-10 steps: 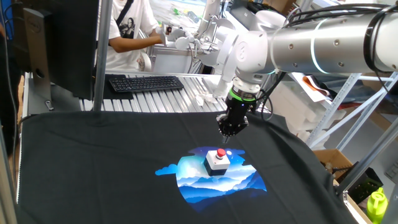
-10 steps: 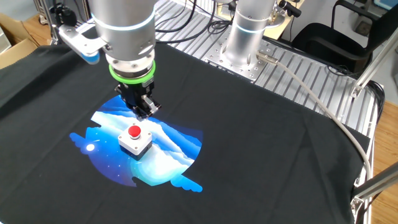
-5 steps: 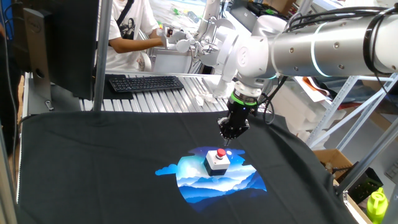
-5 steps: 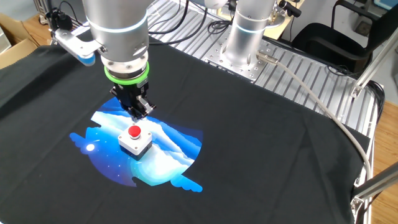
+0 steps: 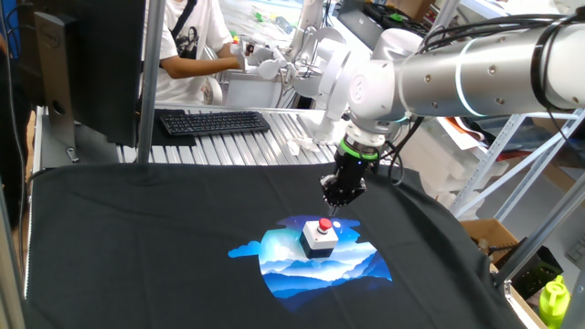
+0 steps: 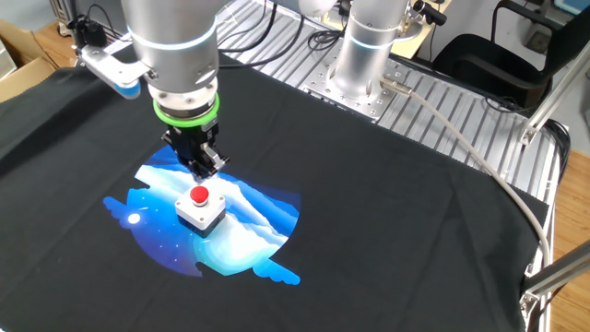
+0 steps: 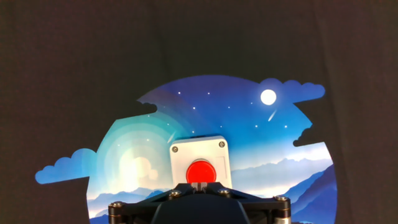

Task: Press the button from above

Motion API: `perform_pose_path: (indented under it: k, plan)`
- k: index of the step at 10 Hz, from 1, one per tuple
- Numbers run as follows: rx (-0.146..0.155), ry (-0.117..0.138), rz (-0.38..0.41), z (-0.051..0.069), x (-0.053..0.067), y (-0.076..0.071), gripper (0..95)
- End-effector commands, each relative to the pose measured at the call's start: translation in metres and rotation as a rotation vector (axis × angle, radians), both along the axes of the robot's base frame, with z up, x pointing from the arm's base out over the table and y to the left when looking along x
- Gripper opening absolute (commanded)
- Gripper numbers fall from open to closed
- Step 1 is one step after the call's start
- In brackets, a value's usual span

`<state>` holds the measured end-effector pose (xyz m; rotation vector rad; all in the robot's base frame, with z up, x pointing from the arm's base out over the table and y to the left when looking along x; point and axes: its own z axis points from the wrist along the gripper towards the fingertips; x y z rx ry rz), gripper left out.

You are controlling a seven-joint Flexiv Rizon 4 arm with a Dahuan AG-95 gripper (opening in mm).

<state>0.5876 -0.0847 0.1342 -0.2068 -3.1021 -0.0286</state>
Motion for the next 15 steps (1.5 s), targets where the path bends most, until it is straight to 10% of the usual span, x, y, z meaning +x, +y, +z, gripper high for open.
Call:
perform_pose_path:
  k: [1,15]
  plan:
    - [0.0,-0.004,-0.001,-0.002,0.0,-0.001,0.0]
    - [-0.013,-0.021,-0.004,-0.022,0.002,-0.001,0.0]
